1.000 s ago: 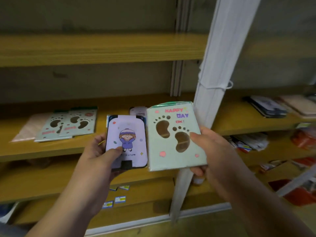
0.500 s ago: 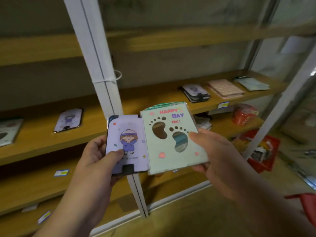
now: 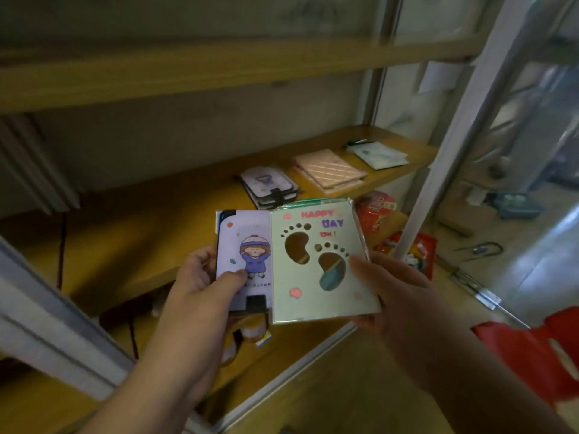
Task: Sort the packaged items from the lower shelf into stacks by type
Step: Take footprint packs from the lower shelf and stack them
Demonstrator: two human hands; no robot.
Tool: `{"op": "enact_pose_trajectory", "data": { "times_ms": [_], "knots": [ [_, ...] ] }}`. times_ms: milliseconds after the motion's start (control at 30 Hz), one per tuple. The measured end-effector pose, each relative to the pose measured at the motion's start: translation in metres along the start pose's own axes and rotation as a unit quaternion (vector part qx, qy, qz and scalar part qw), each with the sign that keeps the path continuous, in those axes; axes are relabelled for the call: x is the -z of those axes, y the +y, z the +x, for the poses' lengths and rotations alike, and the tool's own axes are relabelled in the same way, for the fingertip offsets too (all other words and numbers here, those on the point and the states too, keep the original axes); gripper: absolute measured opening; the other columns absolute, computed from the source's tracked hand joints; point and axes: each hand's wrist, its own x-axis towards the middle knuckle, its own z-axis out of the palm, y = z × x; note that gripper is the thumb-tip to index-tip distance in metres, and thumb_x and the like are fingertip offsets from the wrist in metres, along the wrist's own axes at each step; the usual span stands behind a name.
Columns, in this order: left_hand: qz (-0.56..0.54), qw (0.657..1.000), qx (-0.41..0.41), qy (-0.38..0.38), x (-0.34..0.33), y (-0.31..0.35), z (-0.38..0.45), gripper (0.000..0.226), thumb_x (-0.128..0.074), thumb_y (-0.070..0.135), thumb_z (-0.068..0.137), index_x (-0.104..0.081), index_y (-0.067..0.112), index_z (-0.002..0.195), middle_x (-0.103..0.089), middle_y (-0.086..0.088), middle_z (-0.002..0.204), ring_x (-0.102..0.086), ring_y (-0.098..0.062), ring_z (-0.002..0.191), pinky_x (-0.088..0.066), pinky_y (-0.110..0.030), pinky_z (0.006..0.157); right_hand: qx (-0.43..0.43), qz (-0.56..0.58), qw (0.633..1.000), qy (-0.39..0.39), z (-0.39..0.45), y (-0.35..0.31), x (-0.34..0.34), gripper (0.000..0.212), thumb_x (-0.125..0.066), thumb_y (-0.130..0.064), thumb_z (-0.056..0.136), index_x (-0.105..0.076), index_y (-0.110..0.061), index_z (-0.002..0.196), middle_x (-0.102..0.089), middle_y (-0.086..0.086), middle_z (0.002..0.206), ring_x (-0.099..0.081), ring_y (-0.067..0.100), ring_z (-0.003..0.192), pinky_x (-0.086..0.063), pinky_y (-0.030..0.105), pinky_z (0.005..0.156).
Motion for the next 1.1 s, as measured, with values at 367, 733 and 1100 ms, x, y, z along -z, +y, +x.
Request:
{"op": "enact_pose_trajectory", "data": {
  "times_ms": [367, 733, 1100],
  "knots": [
    [0.087, 0.992, -0.028, 0.085, -0.039, 0.017, 0.162, 0.037, -0.061, 0.014, 0.096, -0.049, 0.033, 0.125, -0.073, 0.003, 0.109, -0.073, -0.017, 0.095, -0.061, -0.038, 0.074, 0.018, -0.005, 1.0, 0.016, 0.139, -0.039, 0.041, 0.026, -0.069, -0.039, 0.078, -0.08, -0.026, 0.098, -0.077, 0.012, 0.105, -0.074, 0.023, 0.085, -0.06, 0.033, 0.072],
    [0.325, 0.93, -0.046, 0.166, -0.044, 0.013, 0.255, 0.041, -0.052, 0.025, 0.098, -0.046, 0.025, 0.139, -0.036, -0.011, 0.145, -0.048, -0.024, 0.103, -0.039, -0.037, 0.088, -0.044, 0.017, 0.998, 0.033, 0.208, -0.037, 0.038, 0.033, -0.076, -0.038, 0.066, -0.079, -0.022, 0.095, -0.079, 0.009, 0.099, -0.073, 0.032, 0.102, -0.055, 0.054, 0.095],
    [0.614, 0.752, -0.196, 0.138, -0.081, 0.013, 0.228, 0.053, -0.059, 0.035, 0.09, -0.047, 0.028, 0.141, -0.043, 0.0, 0.144, -0.034, -0.024, 0.134, -0.031, -0.042, 0.109, -0.071, 0.017, 0.996, -0.055, 0.263, -0.044, 0.069, 0.036, -0.072, -0.029, 0.078, -0.07, -0.021, 0.113, -0.078, 0.009, 0.106, -0.075, 0.026, 0.099, -0.049, 0.06, 0.1]
  ]
}}
